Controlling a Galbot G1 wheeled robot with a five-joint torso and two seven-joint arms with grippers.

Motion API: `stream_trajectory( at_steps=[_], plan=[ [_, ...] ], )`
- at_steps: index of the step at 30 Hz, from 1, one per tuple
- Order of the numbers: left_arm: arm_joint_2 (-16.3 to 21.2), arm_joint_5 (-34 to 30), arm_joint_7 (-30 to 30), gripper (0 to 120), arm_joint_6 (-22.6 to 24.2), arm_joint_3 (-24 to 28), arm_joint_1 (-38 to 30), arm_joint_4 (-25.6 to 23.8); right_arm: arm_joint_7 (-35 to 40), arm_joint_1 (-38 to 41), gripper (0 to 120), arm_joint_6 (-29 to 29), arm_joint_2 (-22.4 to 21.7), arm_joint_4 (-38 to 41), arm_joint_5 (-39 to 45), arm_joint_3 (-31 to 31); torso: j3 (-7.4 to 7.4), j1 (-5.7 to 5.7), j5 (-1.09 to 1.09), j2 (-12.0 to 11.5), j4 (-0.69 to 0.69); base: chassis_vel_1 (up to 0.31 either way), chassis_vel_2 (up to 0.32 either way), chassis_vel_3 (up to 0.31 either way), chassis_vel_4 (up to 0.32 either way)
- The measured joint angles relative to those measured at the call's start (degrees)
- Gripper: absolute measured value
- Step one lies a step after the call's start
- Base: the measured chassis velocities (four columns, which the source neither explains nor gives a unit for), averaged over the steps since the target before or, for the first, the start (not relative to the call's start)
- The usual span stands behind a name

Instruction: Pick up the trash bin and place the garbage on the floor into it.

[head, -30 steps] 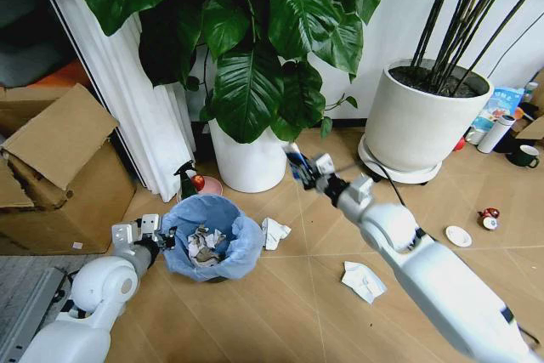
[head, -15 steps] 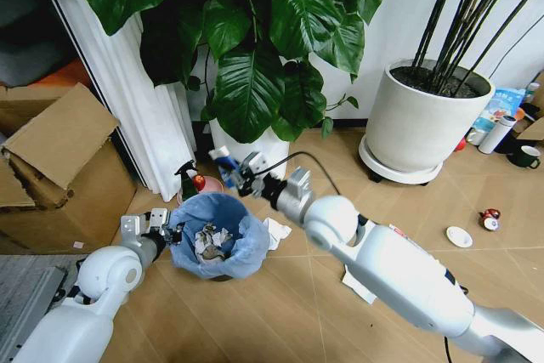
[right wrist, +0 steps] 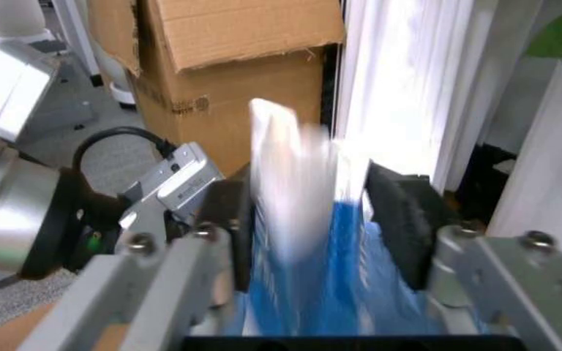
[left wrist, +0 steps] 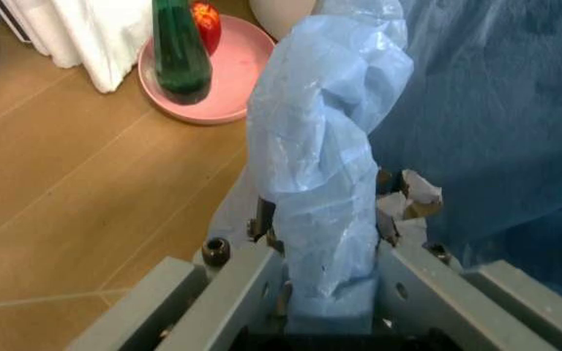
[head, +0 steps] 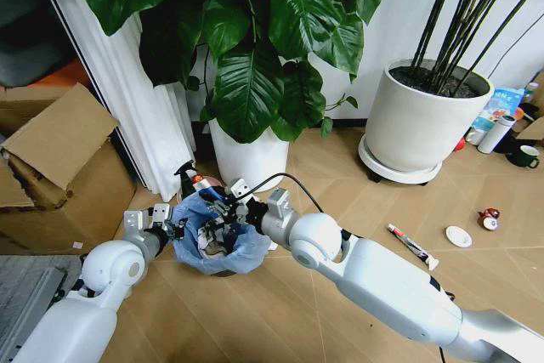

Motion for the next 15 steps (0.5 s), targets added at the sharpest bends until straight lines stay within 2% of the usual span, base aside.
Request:
stream_trajectory(
  at_steps=[1,2,6,9,11,12,15],
  plan=[
    [0.0,0.1,0.2,0,0.0,-0.1,0.0,0.1,0.0,0.0,47,0.1,0.0,-0.1,0.0,0.0,0.00,0.00,0.00,0.0,0.00,0.000,0.000,0.000,0.000],
    [0.0,0.1,0.2,0,0.0,-0.1,0.0,0.1,0.0,0.0,47,0.1,0.0,-0.1,0.0,0.0,0.00,0.00,0.00,0.0,0.00,0.000,0.000,0.000,0.000],
    [-0.1,0.1,0.3,0,-0.1,-0.3,0.0,0.2,0.2,-0.3,66,0.3,0.1,-0.1,0.0,-0.1,0.00,0.00,0.00,0.0,0.00,0.000,0.000,0.000,0.000],
    [-0.2,0.1,0.3,0,-0.1,-0.4,0.0,0.2,0.4,-0.4,72,0.3,0.3,-0.1,0.0,0.1,0.00,0.00,0.00,0.0,0.00,0.000,0.000,0.000,0.000],
    [-0.3,0.1,0.3,0,-0.1,-0.6,0.0,0.2,0.7,-0.5,84,0.4,0.7,-0.1,0.0,0.7,0.00,0.00,0.00,0.0,0.00,0.000,0.000,0.000,0.000],
    [-0.3,0.1,0.3,0,-0.1,-0.6,0.0,0.2,0.7,-0.5,84,0.4,0.7,-0.1,0.0,0.7,0.00,0.00,0.00,0.0,0.00,0.000,0.000,0.000,0.000],
    [-0.4,0.2,0.3,0,-0.2,-0.8,0.2,0.2,1.2,-0.7,98,0.5,0.9,-0.2,0.1,2.1,0.00,0.00,0.00,0.0,0.00,0.000,0.000,0.000,0.000]
  ],
)
